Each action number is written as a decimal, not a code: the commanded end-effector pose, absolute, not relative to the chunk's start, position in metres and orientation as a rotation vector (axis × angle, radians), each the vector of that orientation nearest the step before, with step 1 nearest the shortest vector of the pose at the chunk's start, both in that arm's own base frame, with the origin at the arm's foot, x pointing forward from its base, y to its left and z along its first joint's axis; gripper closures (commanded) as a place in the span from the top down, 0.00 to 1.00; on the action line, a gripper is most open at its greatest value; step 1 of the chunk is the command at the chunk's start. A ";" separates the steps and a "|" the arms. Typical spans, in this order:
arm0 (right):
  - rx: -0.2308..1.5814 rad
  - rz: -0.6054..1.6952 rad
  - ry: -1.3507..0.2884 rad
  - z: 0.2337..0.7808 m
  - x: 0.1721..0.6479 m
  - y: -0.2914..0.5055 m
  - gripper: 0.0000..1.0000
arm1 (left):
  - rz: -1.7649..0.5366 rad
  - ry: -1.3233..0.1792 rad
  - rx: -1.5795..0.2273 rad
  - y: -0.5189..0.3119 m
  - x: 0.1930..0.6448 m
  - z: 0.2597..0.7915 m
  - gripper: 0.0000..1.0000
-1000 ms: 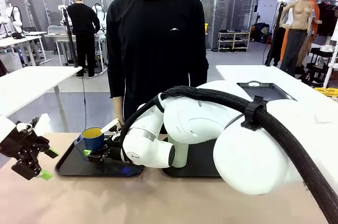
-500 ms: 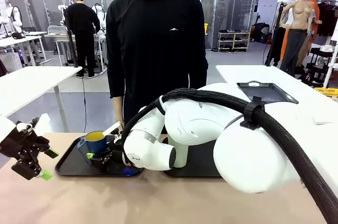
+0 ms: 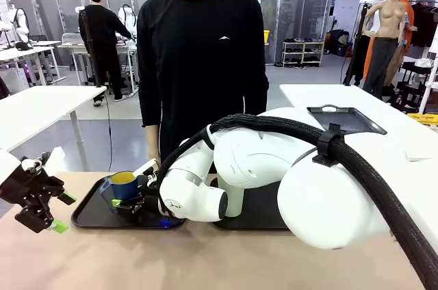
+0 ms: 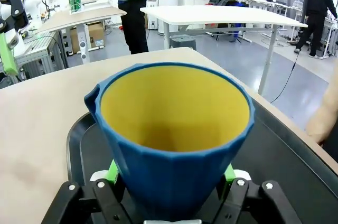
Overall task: Sort and store the cups by type.
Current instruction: Pick up the Handle plastic cup and place it into the empty Flat Tray.
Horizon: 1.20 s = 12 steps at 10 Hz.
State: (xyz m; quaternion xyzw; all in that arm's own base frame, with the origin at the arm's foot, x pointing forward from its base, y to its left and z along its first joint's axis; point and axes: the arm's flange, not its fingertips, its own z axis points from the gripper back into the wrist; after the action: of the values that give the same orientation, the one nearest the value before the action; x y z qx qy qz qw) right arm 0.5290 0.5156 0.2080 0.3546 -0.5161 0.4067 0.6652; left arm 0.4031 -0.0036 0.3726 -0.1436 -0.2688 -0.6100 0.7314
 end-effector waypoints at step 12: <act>0.747 0.903 -1.110 0.213 0.445 0.483 1.00 | -1.341 -0.588 -0.294 -0.004 0.403 0.373 1.00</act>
State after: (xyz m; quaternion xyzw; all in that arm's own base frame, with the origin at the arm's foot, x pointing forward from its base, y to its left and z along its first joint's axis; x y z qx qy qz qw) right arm 0.4978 0.4895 0.2213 0.3545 -0.4859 0.4058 0.6882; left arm 0.4031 -0.0037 0.3726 -0.1437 -0.2688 -0.6101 0.7314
